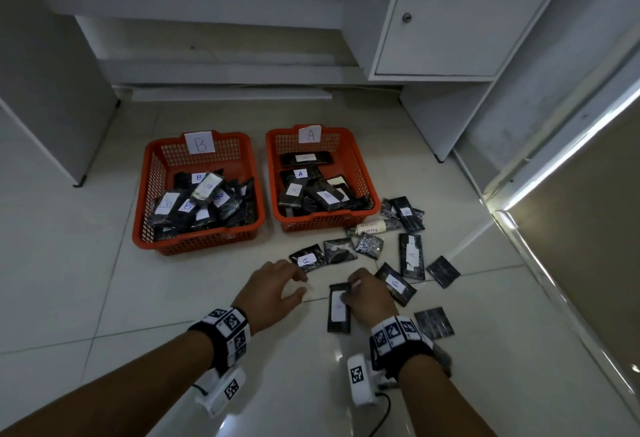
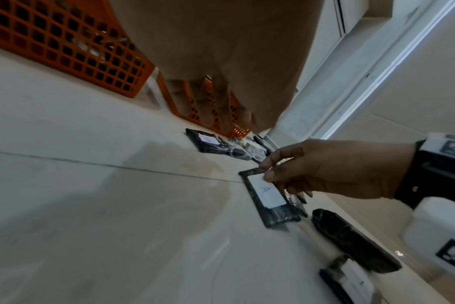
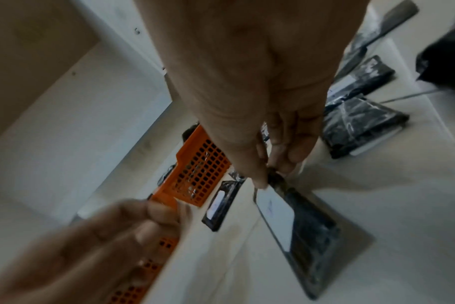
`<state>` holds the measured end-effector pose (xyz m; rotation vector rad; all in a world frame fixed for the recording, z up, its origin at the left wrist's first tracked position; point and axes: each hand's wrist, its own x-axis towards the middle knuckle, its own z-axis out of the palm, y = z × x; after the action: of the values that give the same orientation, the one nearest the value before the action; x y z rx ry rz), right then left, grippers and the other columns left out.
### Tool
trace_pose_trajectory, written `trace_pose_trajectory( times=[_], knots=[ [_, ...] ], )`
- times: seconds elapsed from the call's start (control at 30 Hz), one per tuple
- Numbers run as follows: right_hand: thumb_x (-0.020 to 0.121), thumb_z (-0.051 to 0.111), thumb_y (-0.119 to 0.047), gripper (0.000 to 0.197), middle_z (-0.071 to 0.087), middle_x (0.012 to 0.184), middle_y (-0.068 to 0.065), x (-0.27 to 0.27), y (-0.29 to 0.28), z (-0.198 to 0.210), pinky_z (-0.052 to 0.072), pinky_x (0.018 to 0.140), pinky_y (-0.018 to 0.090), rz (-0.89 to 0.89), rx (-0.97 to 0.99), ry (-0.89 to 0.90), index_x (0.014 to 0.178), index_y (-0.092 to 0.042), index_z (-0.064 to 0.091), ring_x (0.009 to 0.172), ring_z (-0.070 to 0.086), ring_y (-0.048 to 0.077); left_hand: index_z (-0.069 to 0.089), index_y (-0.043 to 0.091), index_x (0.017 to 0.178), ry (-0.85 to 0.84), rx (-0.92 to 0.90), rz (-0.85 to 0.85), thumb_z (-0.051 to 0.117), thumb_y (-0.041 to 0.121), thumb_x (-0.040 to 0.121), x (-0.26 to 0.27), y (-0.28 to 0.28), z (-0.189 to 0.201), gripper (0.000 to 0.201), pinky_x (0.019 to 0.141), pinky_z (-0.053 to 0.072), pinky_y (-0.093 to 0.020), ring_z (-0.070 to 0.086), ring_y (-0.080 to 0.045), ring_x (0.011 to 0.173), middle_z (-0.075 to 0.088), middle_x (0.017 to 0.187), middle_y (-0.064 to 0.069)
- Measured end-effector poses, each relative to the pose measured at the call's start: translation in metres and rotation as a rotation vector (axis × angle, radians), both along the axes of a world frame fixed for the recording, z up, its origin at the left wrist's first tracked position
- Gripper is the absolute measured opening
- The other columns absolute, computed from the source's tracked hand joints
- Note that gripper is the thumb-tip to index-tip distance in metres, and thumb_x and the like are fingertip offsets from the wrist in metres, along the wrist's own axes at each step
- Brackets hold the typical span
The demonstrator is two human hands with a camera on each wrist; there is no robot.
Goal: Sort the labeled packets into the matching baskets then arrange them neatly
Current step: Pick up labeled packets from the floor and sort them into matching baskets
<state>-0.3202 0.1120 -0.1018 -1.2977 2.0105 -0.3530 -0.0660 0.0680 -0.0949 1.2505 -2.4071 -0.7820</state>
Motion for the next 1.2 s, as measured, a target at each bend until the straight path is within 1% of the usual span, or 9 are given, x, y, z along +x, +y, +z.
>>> trace_pose_trajectory(
  times=[0.13,0.27,0.4,0.47,0.53,0.6,0.7,1.0,1.2],
  knots=[
    [0.084,0.082,-0.020,0.026,0.076,0.090,0.005,0.004,0.004,0.006,0.056,0.072,0.032,-0.144,-0.034,-0.319,0.106,-0.018,0.068,0.080,0.072,0.020,0.056,0.043,0.119,-0.094,0.184,-0.042,0.055,0.068,0.090,-0.005,0.005,-0.002,0.039,0.092,0.050,-0.032,0.054,-0.006,0.102,0.055,0.114,0.018],
    [0.094,0.073,-0.008,0.018,0.078,0.087,0.017,0.019,0.004,0.022,0.058,0.083,0.044,-0.304,-0.109,-0.789,0.111,-0.001,0.072,0.078,0.071,0.025,0.061,0.037,0.110,-0.014,0.329,0.055,0.062,0.062,0.091,-0.004,0.005,-0.001,0.031,0.078,0.051,-0.022,0.062,0.000,0.085,0.063,0.111,0.019],
    [0.099,0.069,-0.008,0.013,0.076,0.093,0.017,0.030,-0.002,0.035,0.058,0.090,0.046,-0.288,-0.119,-0.972,0.109,0.000,0.072,0.087,0.071,0.029,0.065,0.027,0.096,0.186,0.445,0.152,0.067,0.036,0.098,0.000,0.001,0.008,0.009,0.081,0.059,-0.042,0.072,-0.009,0.076,0.074,0.097,0.008],
    [0.101,0.068,-0.016,0.009,0.078,0.099,0.013,0.030,-0.013,0.033,0.057,0.084,0.042,-0.228,-0.150,-0.819,0.107,-0.009,0.072,0.090,0.072,0.027,0.066,0.023,0.095,0.225,0.443,0.236,0.067,0.032,0.098,0.005,-0.003,0.010,0.010,0.077,0.060,-0.044,0.073,-0.011,0.072,0.075,0.093,0.006],
    [0.100,0.066,-0.020,0.015,0.073,0.116,0.005,0.024,-0.027,0.030,0.054,0.090,0.034,-0.043,-0.208,-0.405,0.114,-0.019,0.070,0.103,0.069,0.021,0.066,0.027,0.092,0.220,0.398,0.330,0.067,0.035,0.097,0.010,-0.007,0.010,0.010,0.075,0.060,-0.041,0.071,-0.011,0.074,0.075,0.091,0.010],
    [0.097,0.063,-0.017,0.043,0.058,0.142,0.006,0.016,-0.040,0.027,0.051,0.104,0.039,0.228,-0.201,0.089,0.140,-0.020,0.057,0.125,0.058,0.026,0.066,0.029,0.089,0.201,0.351,0.407,0.067,0.036,0.096,0.016,-0.008,0.009,0.010,0.076,0.058,-0.038,0.069,-0.009,0.078,0.074,0.090,0.014],
    [0.091,0.068,-0.015,0.078,0.041,0.159,0.009,0.009,-0.054,0.025,0.048,0.110,0.045,0.475,-0.119,0.436,0.160,-0.019,0.033,0.141,0.045,0.034,0.066,0.029,0.089,0.183,0.329,0.422,0.067,0.035,0.096,0.021,-0.005,0.011,0.009,0.069,0.055,-0.033,0.067,-0.009,0.074,0.073,0.090,0.016],
    [0.095,0.060,-0.016,0.025,0.060,0.122,0.008,-0.003,-0.045,0.000,0.047,0.088,0.037,0.604,-0.183,0.602,0.120,-0.013,0.064,0.115,0.059,0.030,0.067,0.030,0.091,0.170,0.273,0.460,0.067,0.036,0.096,0.033,-0.005,0.014,0.007,0.068,0.046,-0.024,0.063,0.004,0.080,0.072,0.090,0.018],
    [0.085,0.063,-0.034,0.041,0.049,0.125,0.002,-0.017,-0.025,-0.003,0.054,0.089,0.039,0.566,-0.185,0.447,0.124,-0.023,0.062,0.116,0.052,0.028,0.066,0.029,0.091,0.188,0.265,0.460,0.067,0.035,0.096,0.022,-0.005,0.020,0.008,0.070,0.048,-0.024,0.064,-0.001,0.083,0.072,0.091,0.015]
  ],
)
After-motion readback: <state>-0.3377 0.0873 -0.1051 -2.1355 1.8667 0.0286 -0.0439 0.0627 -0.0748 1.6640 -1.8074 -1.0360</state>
